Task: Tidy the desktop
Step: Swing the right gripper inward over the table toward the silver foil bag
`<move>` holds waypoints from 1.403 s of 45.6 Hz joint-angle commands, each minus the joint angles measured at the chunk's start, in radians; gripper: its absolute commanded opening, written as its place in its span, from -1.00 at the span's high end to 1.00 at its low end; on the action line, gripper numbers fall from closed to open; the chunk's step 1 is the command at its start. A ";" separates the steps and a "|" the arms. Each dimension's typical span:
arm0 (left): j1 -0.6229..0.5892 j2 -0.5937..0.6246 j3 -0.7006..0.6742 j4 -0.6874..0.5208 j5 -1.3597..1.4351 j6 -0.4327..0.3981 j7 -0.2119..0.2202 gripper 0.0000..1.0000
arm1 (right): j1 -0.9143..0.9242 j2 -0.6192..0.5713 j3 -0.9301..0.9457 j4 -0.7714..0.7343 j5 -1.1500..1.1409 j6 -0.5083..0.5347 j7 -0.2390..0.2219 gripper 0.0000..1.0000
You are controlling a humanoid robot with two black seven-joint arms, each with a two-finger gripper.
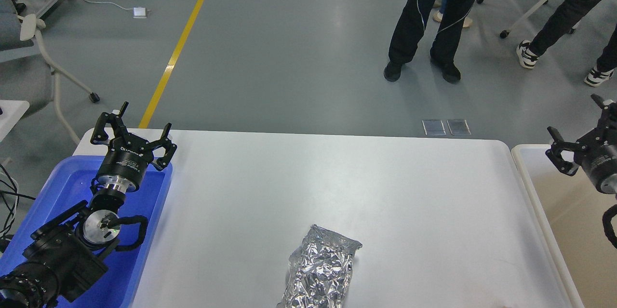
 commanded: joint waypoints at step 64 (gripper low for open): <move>0.000 0.000 0.000 0.000 0.000 0.000 0.000 -1.00 | 0.975 0.064 -1.593 0.449 -0.695 0.004 0.002 -1.00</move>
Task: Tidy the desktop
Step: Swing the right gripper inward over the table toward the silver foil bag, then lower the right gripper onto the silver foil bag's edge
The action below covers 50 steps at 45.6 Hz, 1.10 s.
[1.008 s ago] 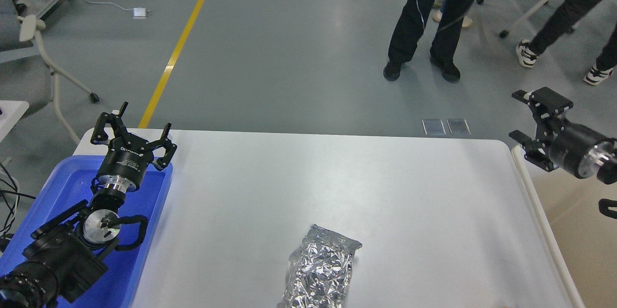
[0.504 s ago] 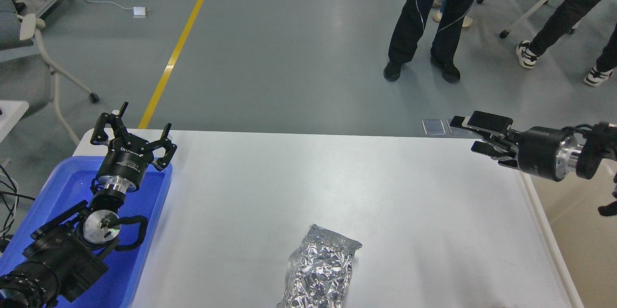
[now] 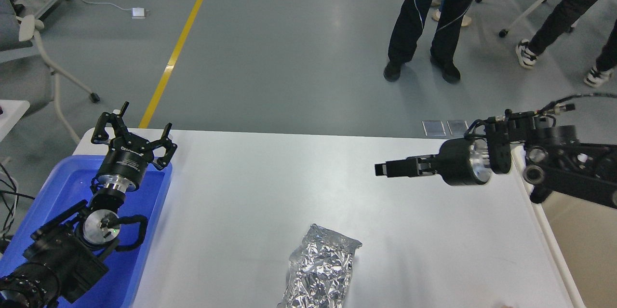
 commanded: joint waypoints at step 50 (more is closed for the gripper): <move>0.000 0.000 0.000 0.000 0.000 0.000 0.000 -1.00 | -0.176 0.551 -0.159 -0.442 -0.101 -0.031 -0.002 -1.00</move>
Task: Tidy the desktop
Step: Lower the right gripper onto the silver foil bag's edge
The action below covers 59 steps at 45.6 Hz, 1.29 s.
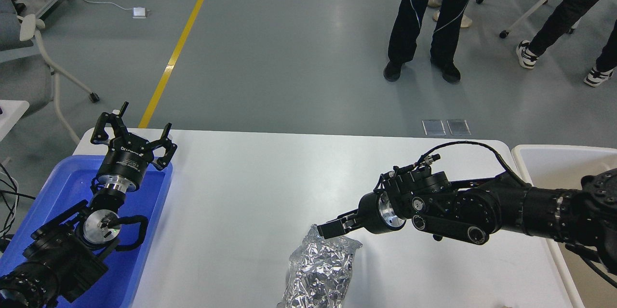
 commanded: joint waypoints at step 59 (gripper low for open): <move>0.000 0.000 0.000 0.000 0.000 0.000 0.000 -1.00 | -0.110 -0.215 -0.010 0.305 0.142 0.003 -0.005 -1.00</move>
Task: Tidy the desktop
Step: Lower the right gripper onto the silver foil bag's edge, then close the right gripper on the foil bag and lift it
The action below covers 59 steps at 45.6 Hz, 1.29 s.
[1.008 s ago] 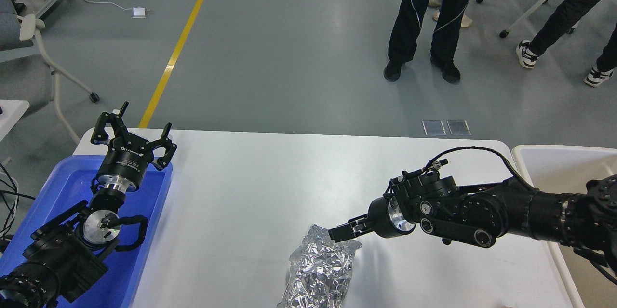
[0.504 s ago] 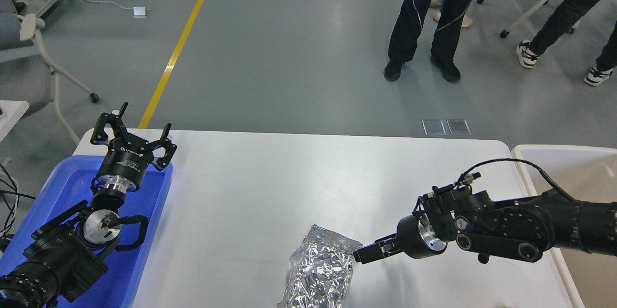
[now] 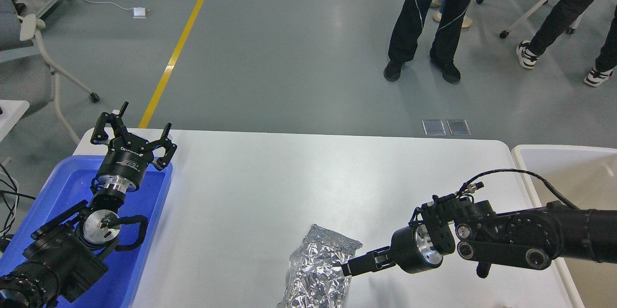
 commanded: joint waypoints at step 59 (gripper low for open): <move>0.000 0.000 0.000 0.000 0.000 0.000 0.000 -1.00 | -0.152 0.201 0.032 -0.267 -0.199 -0.009 0.001 0.83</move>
